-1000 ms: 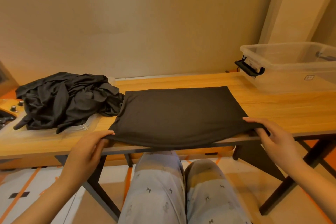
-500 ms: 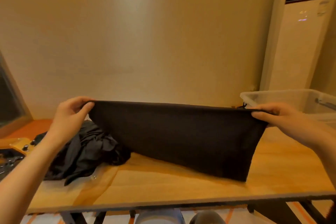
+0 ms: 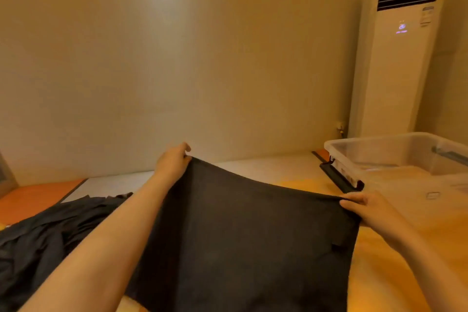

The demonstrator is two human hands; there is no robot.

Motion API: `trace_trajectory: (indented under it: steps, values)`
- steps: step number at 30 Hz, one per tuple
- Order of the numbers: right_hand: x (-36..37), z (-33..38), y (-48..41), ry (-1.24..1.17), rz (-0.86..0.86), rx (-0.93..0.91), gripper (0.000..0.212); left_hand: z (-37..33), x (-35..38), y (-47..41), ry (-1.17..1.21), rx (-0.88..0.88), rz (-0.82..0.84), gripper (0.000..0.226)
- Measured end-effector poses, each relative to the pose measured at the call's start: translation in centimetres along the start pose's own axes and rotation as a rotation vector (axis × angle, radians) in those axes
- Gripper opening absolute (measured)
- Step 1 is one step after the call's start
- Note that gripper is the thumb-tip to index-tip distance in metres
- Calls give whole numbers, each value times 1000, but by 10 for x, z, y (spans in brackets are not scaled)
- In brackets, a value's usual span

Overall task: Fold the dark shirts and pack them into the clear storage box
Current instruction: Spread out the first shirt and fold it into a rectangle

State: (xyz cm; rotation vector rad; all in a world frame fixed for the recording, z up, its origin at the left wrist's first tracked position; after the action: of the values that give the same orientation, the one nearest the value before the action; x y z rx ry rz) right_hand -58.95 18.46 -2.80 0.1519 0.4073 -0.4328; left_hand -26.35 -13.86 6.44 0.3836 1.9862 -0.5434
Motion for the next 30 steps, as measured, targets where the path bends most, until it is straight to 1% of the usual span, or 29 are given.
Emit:
trace_trajectory:
  steps: [2, 3, 5, 7, 9, 11, 13, 14, 15, 16, 17, 19, 20, 21, 23, 24, 25, 26, 27, 28, 29, 30]
  values:
    - [6, -33, -6, 280, -69, 73, 18, 7, 57, 10, -126, -105, 94, 43]
    - [9, -43, -6, 393, -99, 89, 23, 5, 81, 20, -170, -115, 134, 50]
    - [14, -48, -5, 506, -140, 49, 27, 0, 118, 48, -171, -92, 199, 61]
    - [27, -33, -6, 559, -111, -49, 28, 0, 138, 84, -115, -96, 260, 71]
    - [55, -15, -11, 670, 24, -163, 33, 0, 149, 122, -125, -102, 300, 76]
    - [92, -6, -18, 792, 202, -250, 40, -1, 154, 155, -175, -116, 324, 78]
    - [125, -7, -24, 859, 361, -284, 45, 2, 165, 175, -227, -168, 410, 82]
    - [138, -10, -26, 885, 424, -291, 48, 7, 173, 179, -244, -198, 460, 88]
    - [148, -15, -27, 908, 473, -291, 55, 11, 179, 178, -265, -216, 493, 94]
    - [152, -19, -28, 923, 493, -280, 64, 14, 183, 173, -282, -218, 499, 94]
    - [151, -24, -29, 928, 486, -248, 70, 16, 185, 164, -295, -205, 495, 88]
    - [141, -33, -33, 963, 423, -166, 63, 15, 189, 140, -305, -120, 503, 83]
    - [137, -37, -33, 987, 365, -122, 60, 10, 190, 127, -297, -40, 520, 88]
    - [135, -39, -29, 1002, 294, -72, 59, 4, 192, 115, -291, 47, 540, 97]
    - [138, -43, -16, 995, 165, 35, 56, -7, 193, 92, -352, 194, 557, 114]
    - [145, -44, -8, 974, 134, 81, 56, -12, 190, 83, -419, 243, 525, 114]
    - [153, -44, 1, 959, 128, 111, 57, -19, 183, 77, -486, 266, 467, 110]
    - [159, -44, 9, 958, 135, 131, 59, -27, 174, 75, -533, 265, 393, 99]
    - [162, -42, 13, 970, 141, 140, 61, -35, 165, 78, -536, 244, 316, 83]
    - [160, -39, 15, 983, 139, 132, 61, -40, 159, 86, -492, 200, 259, 71]
    - [158, -35, 14, 995, 140, 102, 61, -42, 155, 98, -420, 137, 237, 66]
    - [155, -31, 11, 1000, 153, 50, 60, -41, 155, 113, -347, 66, 249, 67]
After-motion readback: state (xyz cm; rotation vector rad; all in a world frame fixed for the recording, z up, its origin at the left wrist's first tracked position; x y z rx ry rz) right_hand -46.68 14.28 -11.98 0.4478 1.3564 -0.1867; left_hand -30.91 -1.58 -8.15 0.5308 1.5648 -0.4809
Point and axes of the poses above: each hand's wrist, its own y-axis away from the middle knuckle, its own x-axis out of the palm, z = x × y, the point moved 10 cm from there along -y, towards the middle knuckle, and after that the axes turned 11 degrees about z, right-handed, at the moved point
